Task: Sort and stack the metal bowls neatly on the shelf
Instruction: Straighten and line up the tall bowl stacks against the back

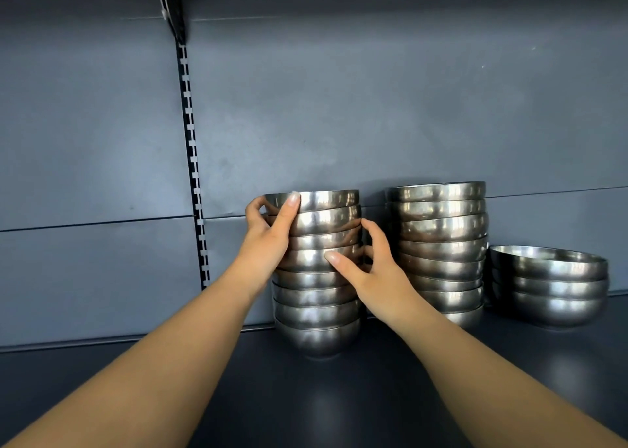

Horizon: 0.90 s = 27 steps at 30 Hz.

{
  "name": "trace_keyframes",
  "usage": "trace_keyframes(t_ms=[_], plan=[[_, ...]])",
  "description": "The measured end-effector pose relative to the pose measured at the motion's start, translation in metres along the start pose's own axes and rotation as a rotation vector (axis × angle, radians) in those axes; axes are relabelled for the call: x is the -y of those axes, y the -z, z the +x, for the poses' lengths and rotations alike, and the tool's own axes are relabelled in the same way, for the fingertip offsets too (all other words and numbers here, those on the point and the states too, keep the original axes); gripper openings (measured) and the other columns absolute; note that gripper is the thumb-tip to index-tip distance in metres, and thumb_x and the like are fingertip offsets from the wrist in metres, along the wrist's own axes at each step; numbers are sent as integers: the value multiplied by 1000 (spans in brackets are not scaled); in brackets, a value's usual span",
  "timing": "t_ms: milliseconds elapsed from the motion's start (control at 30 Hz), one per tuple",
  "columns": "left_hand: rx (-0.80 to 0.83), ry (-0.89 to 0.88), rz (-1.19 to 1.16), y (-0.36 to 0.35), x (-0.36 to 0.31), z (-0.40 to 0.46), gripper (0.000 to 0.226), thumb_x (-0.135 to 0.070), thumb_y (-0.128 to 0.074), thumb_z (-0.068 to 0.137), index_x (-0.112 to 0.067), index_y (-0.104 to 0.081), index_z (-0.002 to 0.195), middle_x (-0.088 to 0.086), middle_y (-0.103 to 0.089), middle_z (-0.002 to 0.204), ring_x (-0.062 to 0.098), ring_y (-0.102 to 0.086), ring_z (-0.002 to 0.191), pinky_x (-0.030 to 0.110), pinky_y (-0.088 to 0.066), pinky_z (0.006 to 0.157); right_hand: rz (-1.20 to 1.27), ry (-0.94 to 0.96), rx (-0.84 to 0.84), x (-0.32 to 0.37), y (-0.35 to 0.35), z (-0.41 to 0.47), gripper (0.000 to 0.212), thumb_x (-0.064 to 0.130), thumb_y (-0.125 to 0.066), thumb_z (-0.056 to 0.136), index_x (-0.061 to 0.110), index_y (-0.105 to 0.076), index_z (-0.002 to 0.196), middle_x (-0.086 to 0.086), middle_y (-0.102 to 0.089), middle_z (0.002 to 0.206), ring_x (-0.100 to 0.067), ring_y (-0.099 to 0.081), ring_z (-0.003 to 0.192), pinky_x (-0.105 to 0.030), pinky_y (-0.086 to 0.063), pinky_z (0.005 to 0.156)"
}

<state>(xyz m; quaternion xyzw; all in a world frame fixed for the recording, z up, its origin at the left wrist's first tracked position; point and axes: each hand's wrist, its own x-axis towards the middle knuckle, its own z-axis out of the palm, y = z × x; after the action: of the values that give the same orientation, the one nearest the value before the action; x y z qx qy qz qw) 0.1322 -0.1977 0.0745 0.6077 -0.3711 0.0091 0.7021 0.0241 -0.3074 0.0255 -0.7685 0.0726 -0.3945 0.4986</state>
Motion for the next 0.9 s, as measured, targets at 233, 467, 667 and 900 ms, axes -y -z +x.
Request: trace_keyframes(t_ms=[233,467,667,900], plan=[[83,196,-128,9,23,-26,120,-83,-46,44,-29,-18,147,-1,-34,151,16,-36,135,40,-26,114,77,-203,89,-7,1,-6,115,76,-58,51,43,3,143,9,-20,153,-16,-29,137,-38,-27,111],[219,286,-262,1,55,-68,83,-63,-49,67,-30,-28,141,-3,-51,137,16,-52,122,43,-38,108,250,-255,152,-19,-15,-17,95,73,-55,48,52,-19,134,23,-51,123,-5,-53,107,-20,-45,73],[142,265,-259,10,51,-68,88,-65,-56,60,-31,-32,138,-4,-57,131,14,-57,116,43,-42,104,297,-197,135,-20,-26,-16,41,58,-61,72,56,-44,109,21,-64,109,-6,-63,98,-24,-51,69],[49,205,-210,59,27,-84,99,-74,-57,51,-32,-31,138,-4,-50,138,15,-52,122,44,-38,107,341,-124,167,15,-66,-28,40,58,-61,72,50,-47,108,15,-66,105,-8,-66,90,-25,-53,62]])
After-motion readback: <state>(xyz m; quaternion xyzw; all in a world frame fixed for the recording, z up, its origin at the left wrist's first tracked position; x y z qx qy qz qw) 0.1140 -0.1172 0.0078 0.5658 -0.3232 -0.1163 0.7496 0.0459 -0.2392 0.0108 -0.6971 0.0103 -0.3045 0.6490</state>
